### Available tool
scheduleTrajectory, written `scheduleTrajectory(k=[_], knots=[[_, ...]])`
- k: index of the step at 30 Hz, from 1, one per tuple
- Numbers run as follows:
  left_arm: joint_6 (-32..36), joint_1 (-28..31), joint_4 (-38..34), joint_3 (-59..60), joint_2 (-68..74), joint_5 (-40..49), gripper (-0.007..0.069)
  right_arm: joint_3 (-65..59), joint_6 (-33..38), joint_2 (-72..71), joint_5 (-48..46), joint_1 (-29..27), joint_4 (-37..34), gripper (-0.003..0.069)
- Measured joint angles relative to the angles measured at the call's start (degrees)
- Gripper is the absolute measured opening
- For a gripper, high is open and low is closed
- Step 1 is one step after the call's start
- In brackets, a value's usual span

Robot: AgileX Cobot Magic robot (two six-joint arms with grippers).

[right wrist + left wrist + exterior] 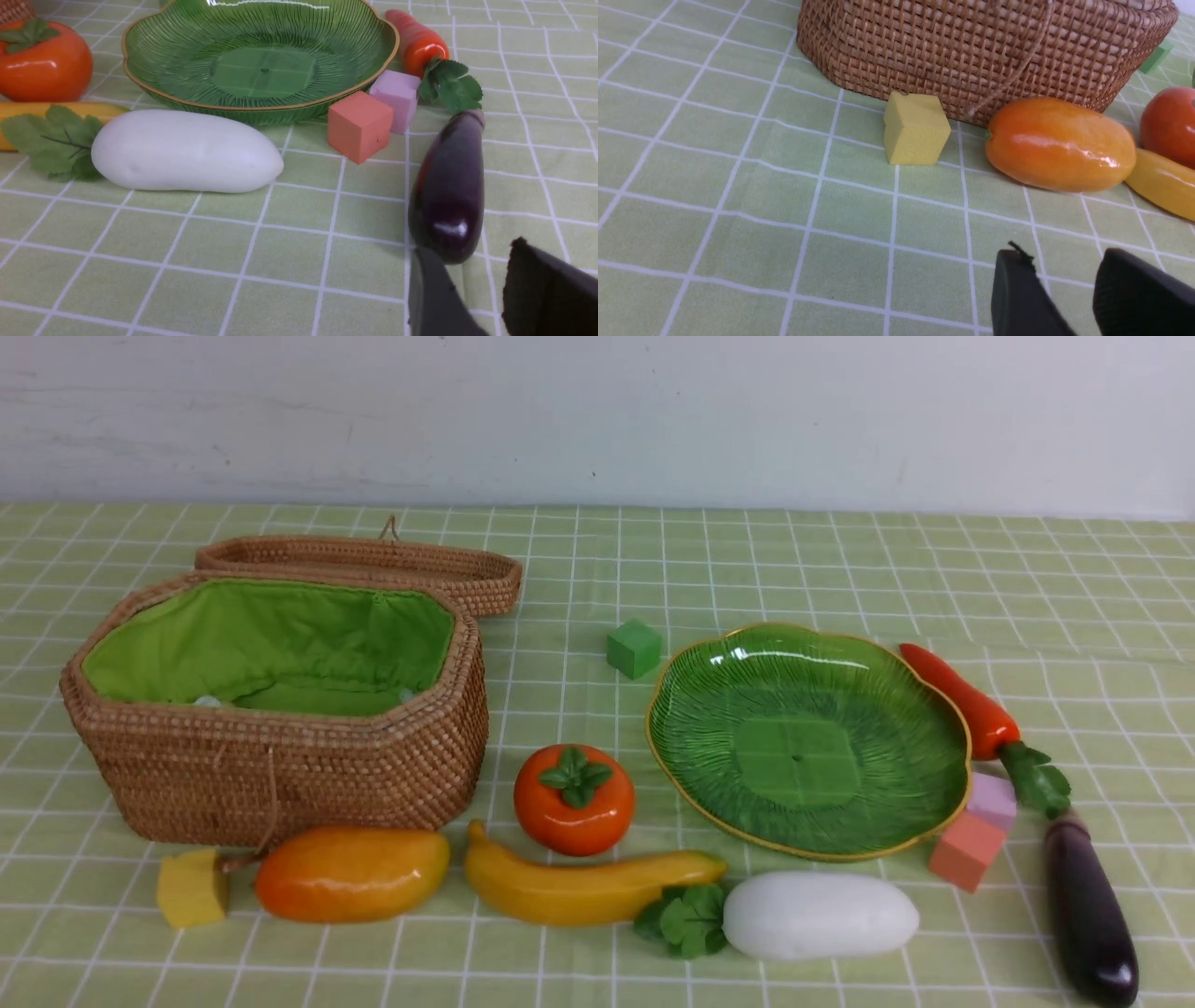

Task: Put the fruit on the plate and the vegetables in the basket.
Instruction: Grab the mango with your left arm and place it on the right plate

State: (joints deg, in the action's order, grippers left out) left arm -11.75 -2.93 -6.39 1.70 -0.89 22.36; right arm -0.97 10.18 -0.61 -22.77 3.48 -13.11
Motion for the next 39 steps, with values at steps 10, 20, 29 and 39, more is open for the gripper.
scheduleTrajectory(k=[10, 20, 29, 39], knots=[[-6.2, 0.0, -14.9, 0.0, 0.0, -12.2, 0.0239, 0.0, 0.0, 0.0, 0.0, 0.0, 0.0, 0.024], [-8.1, 0.0, -33.0, -0.8, 0.0, -29.4, 0.0193, 0.0, 0.2, 0.0, 0.0, 0.0, 0.5, 0.024], [6.9, 0.0, -25.8, -21.6, 11.6, -4.9, -0.0013, -0.3, 3.9, 0.0, 2.5, 0.0, 5.7, 0.024], [33.3, -5.9, -24.7, -38.4, 31.1, 20.4, -0.0013, -0.5, -9.6, 0.0, 13.0, 0.0, -24.5, 0.024]])
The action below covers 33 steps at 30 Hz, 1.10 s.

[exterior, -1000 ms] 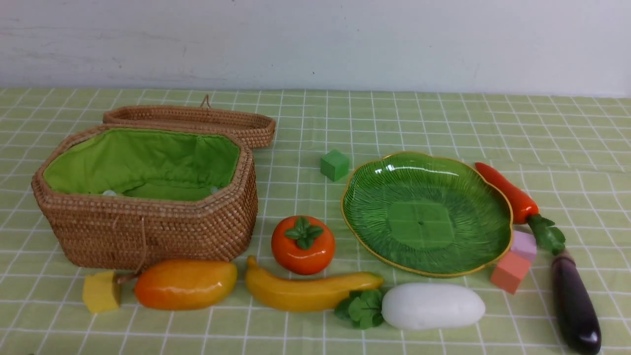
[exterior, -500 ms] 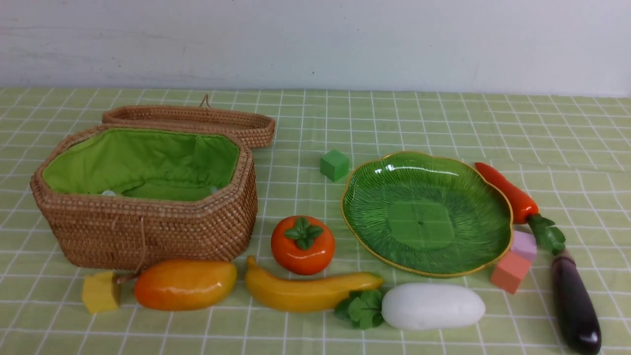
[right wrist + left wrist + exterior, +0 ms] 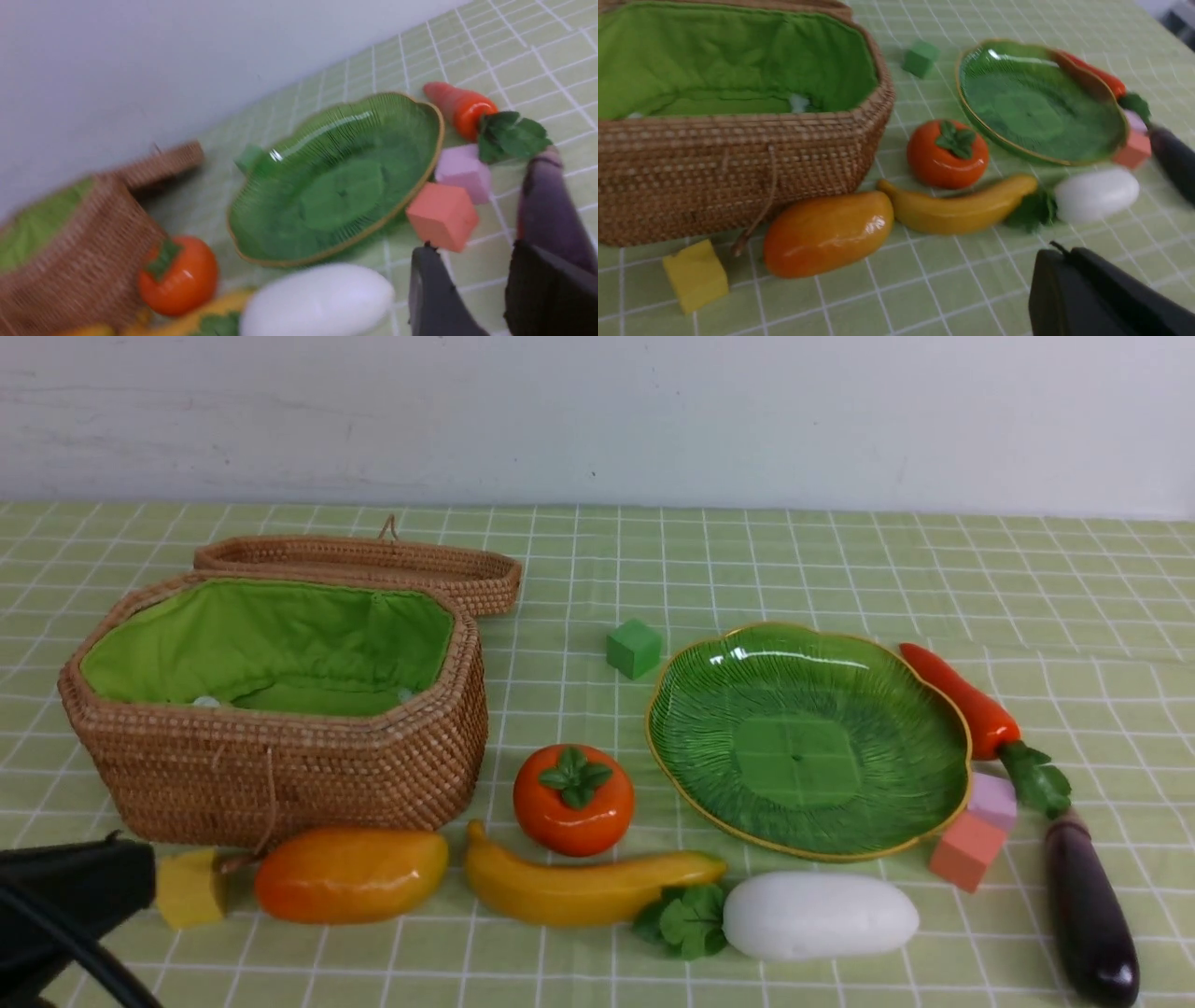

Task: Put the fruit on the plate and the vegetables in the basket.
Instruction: Grab the mango with your left arm and place it on the right plate

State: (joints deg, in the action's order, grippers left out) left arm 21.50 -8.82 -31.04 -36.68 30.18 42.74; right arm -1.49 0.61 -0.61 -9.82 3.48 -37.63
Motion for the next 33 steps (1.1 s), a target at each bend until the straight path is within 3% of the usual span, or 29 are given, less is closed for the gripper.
scheduleTrajectory(k=[5, 12, 16, 20, 23, 27, 33], knots=[[2.2, -6.3, 2.3, -2.1, 3.9, 3.4, -0.0013, 4.7, 1.2, 0.1, -3.1, 0.1, -5.6, 0.0213], [4.5, -9.1, 10.7, -6.4, 15.3, 7.8, -0.0013, 35.6, 19.9, 15.3, -35.1, 1.9, -1.7, 0.0045], [11.9, -9.7, 12.5, -6.5, 22.4, 7.3, 0.0011, 47.9, 26.6, 23.3, -50.9, 1.9, 2.0, 0.0006], [16.2, -13.9, 13.6, -6.5, 27.9, 5.1, 0.0108, 52.6, 30.4, 26.7, -56.3, 1.9, 3.7, 0.0004], [18.1, -17.7, 22.3, -6.5, 33.9, -1.4, 0.0277, 53.2, 31.8, 27.1, -56.5, 1.9, 3.6, 0.0006], [14.0, -17.9, 32.1, -6.5, 39.8, -7.7, 0.0465, 53.2, 32.0, 27.2, -56.5, 3.1, 3.6, 0.0009], [7.4, -18.2, 43.1, -6.7, 48.6, -14.7, 0.0571, 53.2, 33.7, 27.3, -56.0, 6.5, 3.5, 0.0014]])
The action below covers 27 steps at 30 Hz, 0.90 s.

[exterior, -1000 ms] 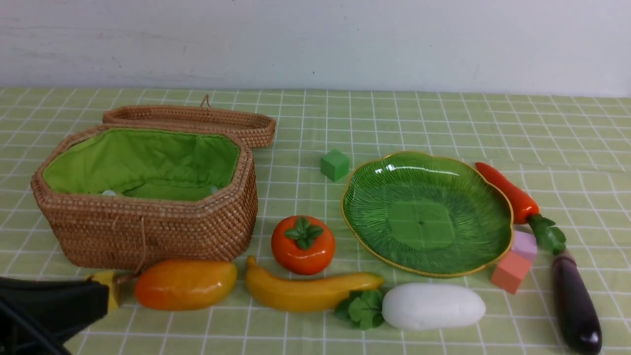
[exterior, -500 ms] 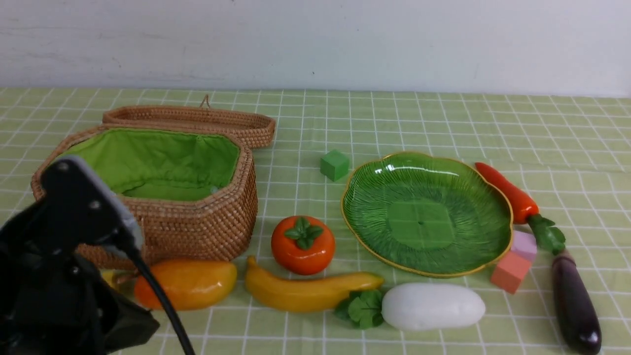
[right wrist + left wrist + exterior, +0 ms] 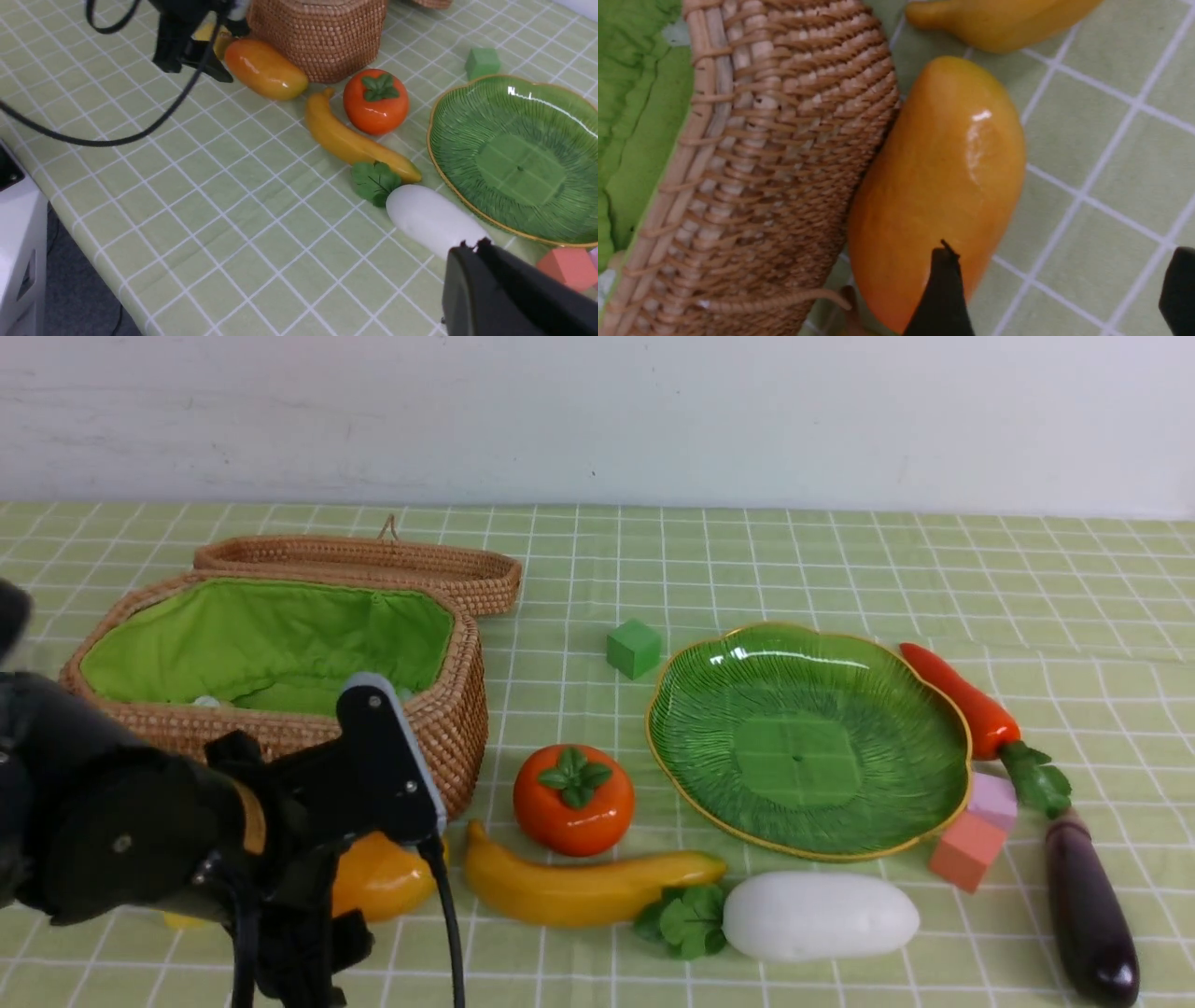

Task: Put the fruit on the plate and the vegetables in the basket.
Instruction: Grab the mango with your left arm and place it on the right plate

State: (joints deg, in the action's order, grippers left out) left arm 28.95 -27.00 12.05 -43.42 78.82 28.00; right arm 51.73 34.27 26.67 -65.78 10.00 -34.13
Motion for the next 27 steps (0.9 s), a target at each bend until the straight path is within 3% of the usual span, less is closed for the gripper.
scheduleTrajectory(k=[7, 13, 20, 27], knots=[[-7.3, 0.0, 13.5, 0.0, 5.9, -5.0, 0.0578, 0.0, 1.1, 0.1, 0.1, 0.5, -0.6, 0.0019], [-11.6, 0.0, 19.3, -0.2, 10.2, -6.4, 0.0578, 0.0, 1.2, 0.1, 0.1, 0.5, -0.9, 0.0022], [-14.0, 0.0, 21.7, -0.8, 12.7, -7.6, 0.0576, 0.0, 1.2, 0.1, 0.1, 0.5, -1.3, 0.0029], [-13.4, -4.1, 19.9, -1.2, 11.4, -0.5, 0.0531, 0.0, 1.2, 0.1, -0.2, 0.5, -1.9, 0.0035]])
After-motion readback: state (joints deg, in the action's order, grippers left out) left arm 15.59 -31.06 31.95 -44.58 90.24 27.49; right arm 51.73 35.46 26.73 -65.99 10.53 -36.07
